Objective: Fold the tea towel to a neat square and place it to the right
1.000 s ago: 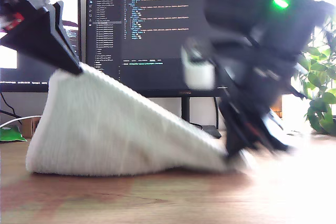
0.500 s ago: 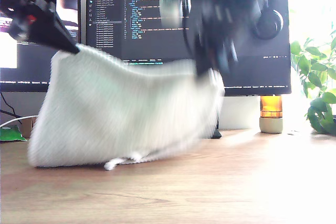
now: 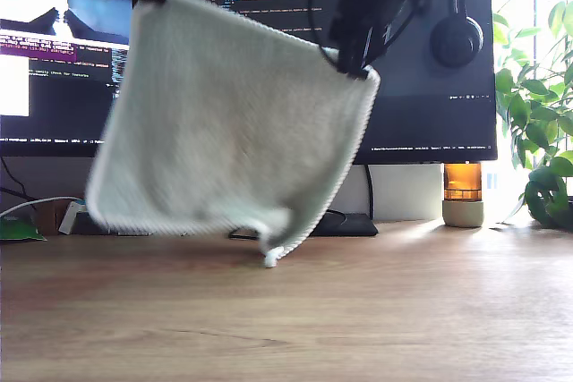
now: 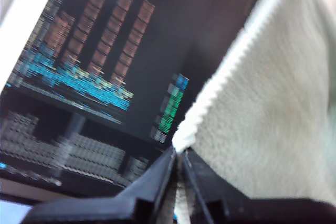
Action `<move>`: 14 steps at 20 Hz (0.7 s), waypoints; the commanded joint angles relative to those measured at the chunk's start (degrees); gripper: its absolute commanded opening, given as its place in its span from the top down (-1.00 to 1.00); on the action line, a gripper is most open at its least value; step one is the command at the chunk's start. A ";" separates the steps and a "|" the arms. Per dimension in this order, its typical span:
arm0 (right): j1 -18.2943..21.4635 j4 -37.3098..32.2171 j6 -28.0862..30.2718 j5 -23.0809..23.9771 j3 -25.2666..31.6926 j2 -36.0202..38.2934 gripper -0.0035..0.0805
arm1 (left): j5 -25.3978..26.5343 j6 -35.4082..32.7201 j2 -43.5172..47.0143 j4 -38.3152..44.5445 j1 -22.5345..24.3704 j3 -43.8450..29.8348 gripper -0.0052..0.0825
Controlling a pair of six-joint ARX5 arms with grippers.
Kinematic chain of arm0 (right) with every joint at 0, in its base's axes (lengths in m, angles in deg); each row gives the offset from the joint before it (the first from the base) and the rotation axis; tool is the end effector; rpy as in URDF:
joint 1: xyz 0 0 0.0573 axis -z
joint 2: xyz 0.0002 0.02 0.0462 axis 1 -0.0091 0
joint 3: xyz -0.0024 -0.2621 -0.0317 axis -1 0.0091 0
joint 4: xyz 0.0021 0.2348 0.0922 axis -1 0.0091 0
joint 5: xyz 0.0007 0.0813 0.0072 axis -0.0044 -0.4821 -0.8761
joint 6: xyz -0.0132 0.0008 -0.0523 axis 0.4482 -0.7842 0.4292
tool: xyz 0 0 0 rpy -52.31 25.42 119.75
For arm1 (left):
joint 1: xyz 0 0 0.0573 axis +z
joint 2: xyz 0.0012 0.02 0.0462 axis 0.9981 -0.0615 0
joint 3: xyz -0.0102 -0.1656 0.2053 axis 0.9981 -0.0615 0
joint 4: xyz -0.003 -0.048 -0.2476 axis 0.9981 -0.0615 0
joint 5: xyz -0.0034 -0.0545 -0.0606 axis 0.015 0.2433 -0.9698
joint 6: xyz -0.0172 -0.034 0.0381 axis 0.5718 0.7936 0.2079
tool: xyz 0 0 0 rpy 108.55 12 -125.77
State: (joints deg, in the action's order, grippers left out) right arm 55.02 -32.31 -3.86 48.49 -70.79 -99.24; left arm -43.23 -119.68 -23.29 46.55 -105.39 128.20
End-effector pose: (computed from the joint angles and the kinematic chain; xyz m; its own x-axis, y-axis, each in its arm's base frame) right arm 0.3086 0.1990 0.2965 0.9024 0.1766 -0.3929 -0.4259 0.2288 -0.8753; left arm 0.2757 -0.1006 0.3510 0.8308 -0.5003 -0.2441 0.4789 0.4190 0.7714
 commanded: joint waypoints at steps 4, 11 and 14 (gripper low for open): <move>1.03 -0.72 5.57 -1.03 -4.46 0.02 0.95 | -1.25 -0.26 -2.21 -0.09 0.55 0.55 0.93; 1.57 6.51 3.78 -2.58 -7.63 0.02 0.95 | -2.10 -1.46 -2.19 -4.35 0.92 0.66 0.93; 0.90 16.26 0.09 -5.75 -7.63 0.02 0.95 | -2.95 -1.31 -2.19 -9.90 0.90 0.66 0.93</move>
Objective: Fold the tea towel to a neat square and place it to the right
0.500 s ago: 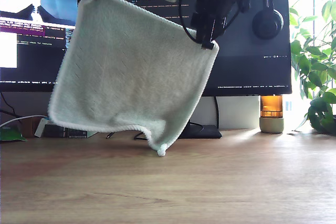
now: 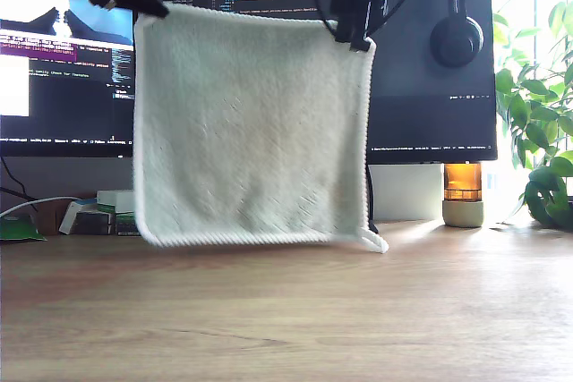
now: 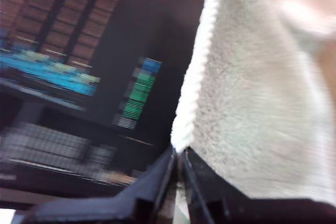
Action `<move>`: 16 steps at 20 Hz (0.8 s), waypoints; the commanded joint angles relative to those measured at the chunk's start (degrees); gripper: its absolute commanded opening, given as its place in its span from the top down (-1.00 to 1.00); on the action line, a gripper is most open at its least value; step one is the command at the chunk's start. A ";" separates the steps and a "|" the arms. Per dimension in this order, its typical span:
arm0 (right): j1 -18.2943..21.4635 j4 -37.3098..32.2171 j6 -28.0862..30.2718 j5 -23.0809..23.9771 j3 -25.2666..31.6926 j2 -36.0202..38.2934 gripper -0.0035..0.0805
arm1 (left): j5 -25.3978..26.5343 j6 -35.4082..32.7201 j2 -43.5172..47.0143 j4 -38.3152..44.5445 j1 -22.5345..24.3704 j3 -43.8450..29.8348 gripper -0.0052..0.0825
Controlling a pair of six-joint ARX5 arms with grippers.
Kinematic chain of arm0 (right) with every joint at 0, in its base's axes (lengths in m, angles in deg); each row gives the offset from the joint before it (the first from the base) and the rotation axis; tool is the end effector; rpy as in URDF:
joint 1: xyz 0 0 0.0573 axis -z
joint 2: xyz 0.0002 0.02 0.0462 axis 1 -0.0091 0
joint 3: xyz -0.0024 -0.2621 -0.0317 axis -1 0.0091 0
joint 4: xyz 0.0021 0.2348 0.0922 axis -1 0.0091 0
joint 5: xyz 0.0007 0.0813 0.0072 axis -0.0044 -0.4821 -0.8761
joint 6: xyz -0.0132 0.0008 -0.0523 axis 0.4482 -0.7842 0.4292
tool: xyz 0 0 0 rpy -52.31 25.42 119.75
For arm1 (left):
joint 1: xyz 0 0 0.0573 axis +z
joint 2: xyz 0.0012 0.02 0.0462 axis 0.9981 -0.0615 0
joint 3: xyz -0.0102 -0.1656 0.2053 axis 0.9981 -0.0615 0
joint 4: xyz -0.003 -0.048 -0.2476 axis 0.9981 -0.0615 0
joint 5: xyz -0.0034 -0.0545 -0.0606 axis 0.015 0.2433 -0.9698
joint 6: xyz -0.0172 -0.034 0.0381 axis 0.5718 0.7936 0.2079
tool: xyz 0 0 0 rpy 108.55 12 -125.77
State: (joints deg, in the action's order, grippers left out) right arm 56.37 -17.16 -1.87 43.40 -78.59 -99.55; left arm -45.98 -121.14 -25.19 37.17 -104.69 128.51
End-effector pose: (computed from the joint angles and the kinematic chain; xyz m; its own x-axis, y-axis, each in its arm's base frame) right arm 0.3101 0.1926 0.3178 0.8305 0.2062 -0.5174 -0.5480 0.1358 -0.8254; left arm 0.2787 -0.0992 0.3291 0.7523 -0.5115 -0.4153 0.6231 0.3475 0.7007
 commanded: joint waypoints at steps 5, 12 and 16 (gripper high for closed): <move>-1.77 13.27 -6.36 -3.93 0.17 0.33 0.95 | -4.44 0.17 -0.28 -8.83 -0.04 0.35 0.93; -2.47 30.56 -13.81 -6.05 0.15 0.33 0.95 | -7.48 3.67 0.22 -18.58 -3.30 0.37 0.93; -2.69 37.55 -18.56 -12.04 0.15 0.33 0.95 | -8.04 5.53 0.55 -24.81 -5.25 0.42 0.93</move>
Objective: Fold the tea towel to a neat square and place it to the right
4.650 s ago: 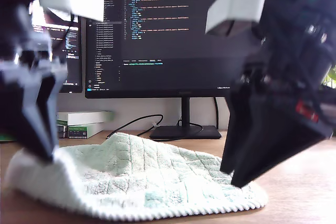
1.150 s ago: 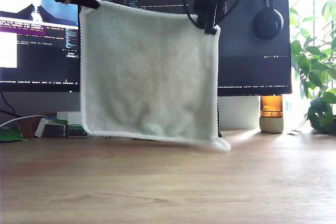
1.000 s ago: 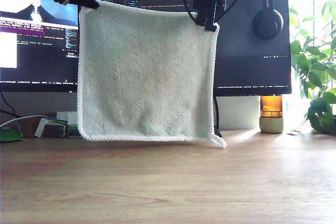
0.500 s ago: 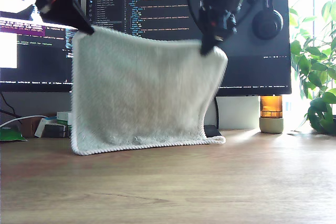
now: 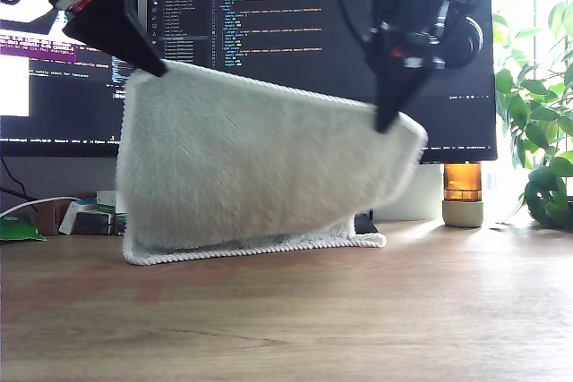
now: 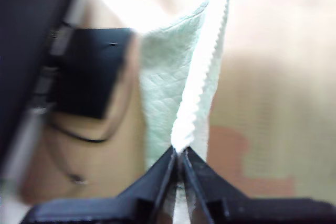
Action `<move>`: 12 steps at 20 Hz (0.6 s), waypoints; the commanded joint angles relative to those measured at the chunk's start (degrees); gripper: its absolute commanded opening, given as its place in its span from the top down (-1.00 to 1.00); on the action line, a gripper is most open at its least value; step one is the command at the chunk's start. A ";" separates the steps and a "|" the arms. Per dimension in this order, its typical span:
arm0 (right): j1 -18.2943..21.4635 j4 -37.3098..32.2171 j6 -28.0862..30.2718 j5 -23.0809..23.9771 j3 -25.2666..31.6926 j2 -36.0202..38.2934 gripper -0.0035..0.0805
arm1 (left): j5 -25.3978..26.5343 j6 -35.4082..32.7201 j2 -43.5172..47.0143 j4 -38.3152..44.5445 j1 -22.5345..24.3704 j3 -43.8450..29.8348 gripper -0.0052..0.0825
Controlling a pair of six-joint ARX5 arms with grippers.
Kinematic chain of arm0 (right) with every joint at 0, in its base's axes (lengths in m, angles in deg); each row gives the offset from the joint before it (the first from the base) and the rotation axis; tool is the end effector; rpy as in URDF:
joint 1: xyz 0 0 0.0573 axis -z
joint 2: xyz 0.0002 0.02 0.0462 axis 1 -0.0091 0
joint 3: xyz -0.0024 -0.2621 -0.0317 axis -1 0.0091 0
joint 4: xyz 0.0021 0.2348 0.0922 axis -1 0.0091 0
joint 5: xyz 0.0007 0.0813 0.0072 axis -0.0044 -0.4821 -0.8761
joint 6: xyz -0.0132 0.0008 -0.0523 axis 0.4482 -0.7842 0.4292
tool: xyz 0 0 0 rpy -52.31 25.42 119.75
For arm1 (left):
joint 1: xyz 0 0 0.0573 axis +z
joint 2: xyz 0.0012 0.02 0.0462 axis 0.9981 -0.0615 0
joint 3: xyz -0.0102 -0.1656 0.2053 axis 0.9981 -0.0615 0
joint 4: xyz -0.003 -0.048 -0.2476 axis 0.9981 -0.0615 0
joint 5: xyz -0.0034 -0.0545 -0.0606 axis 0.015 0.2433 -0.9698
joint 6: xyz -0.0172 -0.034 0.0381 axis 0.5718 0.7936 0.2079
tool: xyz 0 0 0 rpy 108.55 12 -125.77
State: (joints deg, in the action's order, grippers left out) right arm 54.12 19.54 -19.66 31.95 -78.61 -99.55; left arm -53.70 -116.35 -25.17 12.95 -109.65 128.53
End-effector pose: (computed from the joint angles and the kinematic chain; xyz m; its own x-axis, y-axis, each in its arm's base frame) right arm 0.2612 0.1825 0.2790 0.3363 0.1346 -0.9321 -0.9339 0.1749 -0.3117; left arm 0.2444 -0.1164 0.2984 0.4027 -0.5841 -0.7048 0.9145 0.2232 0.3376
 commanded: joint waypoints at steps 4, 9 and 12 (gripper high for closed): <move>-0.72 6.36 -3.67 -3.67 0.17 0.33 0.95 | -2.43 1.77 0.81 -6.21 -1.03 1.07 0.93; -0.98 10.23 -6.86 -8.00 0.17 0.33 0.95 | -6.38 4.63 1.66 -12.94 -1.75 1.31 0.93; -1.33 11.47 -9.46 -12.26 0.17 0.33 0.95 | -6.47 4.66 1.40 -17.73 -1.75 1.29 0.93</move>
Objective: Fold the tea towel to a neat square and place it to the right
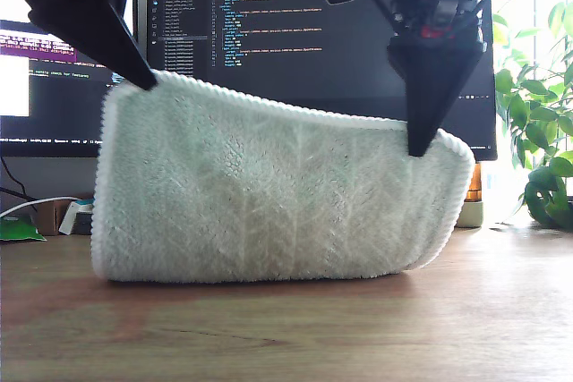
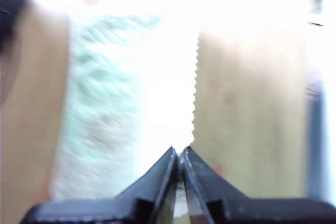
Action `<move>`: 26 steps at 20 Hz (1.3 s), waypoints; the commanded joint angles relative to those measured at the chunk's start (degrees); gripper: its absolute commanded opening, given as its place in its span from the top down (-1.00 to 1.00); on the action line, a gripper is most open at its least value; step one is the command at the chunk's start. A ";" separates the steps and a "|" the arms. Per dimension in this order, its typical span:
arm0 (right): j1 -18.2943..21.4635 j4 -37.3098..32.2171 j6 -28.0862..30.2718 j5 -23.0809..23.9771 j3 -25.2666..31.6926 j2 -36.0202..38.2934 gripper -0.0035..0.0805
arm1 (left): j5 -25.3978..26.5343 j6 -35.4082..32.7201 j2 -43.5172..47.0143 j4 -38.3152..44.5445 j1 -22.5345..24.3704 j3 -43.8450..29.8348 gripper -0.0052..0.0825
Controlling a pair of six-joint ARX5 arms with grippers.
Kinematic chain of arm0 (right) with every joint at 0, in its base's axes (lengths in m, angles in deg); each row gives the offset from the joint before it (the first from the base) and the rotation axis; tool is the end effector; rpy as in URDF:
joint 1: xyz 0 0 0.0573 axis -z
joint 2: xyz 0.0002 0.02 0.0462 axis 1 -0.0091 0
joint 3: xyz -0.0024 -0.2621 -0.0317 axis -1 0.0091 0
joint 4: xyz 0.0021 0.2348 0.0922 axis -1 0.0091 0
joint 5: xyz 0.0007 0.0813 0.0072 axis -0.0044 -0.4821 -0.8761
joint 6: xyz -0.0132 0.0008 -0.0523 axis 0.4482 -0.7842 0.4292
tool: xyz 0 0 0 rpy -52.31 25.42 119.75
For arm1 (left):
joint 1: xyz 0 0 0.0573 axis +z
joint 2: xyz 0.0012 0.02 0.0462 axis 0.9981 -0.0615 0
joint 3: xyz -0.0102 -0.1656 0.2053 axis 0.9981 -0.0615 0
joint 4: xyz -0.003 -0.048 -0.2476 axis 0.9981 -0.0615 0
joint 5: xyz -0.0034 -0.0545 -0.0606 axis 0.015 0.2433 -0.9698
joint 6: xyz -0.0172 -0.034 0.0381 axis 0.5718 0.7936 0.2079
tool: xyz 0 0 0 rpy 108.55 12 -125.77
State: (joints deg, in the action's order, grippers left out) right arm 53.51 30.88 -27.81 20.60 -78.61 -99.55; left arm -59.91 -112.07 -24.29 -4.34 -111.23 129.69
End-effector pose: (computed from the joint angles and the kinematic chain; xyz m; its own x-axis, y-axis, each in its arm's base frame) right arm 0.2410 0.1790 0.2742 0.0644 0.1863 -0.9804 -0.9658 0.2590 -0.0142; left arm 0.2162 -0.1147 0.2940 0.1400 -0.5891 -0.7958 0.9805 0.1945 0.0285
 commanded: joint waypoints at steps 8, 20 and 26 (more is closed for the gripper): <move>-6.25 2.56 -3.61 -3.87 0.22 0.22 0.95 | -0.26 3.17 -1.77 -6.64 -0.17 -0.11 0.93; -7.93 8.26 -11.15 -5.49 0.22 0.22 0.22 | 0.85 9.11 -1.79 -10.40 0.26 -0.11 0.38; -6.64 -0.26 -10.91 -4.92 0.22 0.22 0.60 | -0.07 9.14 -1.90 -6.51 0.26 -0.11 0.76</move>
State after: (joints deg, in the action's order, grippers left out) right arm 46.41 31.71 -38.67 15.66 -78.61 -99.55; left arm -59.51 -103.11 -25.32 -11.29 -111.07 129.69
